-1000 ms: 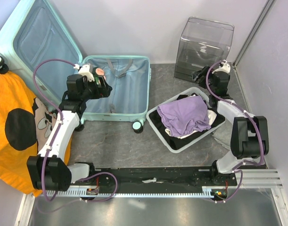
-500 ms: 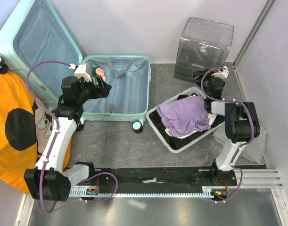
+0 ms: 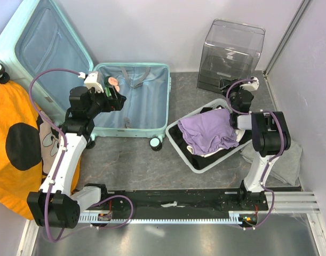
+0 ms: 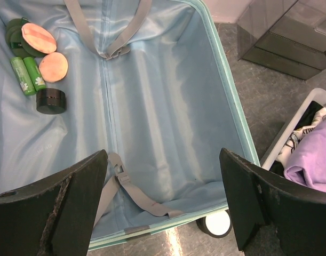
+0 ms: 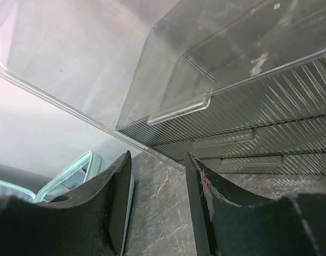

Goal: Open, take out, and arrange the luggage
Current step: Open the storage box at the center of the board.

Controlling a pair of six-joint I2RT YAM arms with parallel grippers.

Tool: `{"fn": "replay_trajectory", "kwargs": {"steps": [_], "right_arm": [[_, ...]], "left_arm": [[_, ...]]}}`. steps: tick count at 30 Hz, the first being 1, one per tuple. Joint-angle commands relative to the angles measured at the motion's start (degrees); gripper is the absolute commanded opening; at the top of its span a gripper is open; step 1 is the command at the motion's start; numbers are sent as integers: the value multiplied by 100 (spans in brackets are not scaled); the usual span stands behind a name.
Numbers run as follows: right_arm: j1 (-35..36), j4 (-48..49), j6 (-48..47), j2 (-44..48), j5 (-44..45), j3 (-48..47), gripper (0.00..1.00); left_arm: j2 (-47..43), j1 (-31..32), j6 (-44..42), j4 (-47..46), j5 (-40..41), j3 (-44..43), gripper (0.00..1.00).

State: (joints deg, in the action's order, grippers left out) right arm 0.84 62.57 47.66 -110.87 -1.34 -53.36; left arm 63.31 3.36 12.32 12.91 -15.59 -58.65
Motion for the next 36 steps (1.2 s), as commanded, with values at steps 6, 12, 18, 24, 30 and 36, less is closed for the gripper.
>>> {"fn": "replay_trajectory", "kwargs": {"steps": [6,12,18,24,30,36], "right_arm": [[-40,774,15,-339,-50,-420,50],[-40,950,-81,-506,-103,-552,48],[-58,1003,-55,-664,-164,-710,48],[-58,1030,-90,-787,-269,-868,48],[-58,1065,-116,-928,-401,-1062,47],[-251,1153,-116,-1024,-490,-1159,43]], "left_arm": [[32,-28,-28,-192,-137,-41,92],[50,-19,-28,-192,-119,-32,92],[67,-19,-28,-192,-128,-23,92],[76,-19,-36,-183,-128,-23,92],[41,-19,-36,-192,-137,-23,92],[24,-19,-19,-192,-137,-23,92]]}}
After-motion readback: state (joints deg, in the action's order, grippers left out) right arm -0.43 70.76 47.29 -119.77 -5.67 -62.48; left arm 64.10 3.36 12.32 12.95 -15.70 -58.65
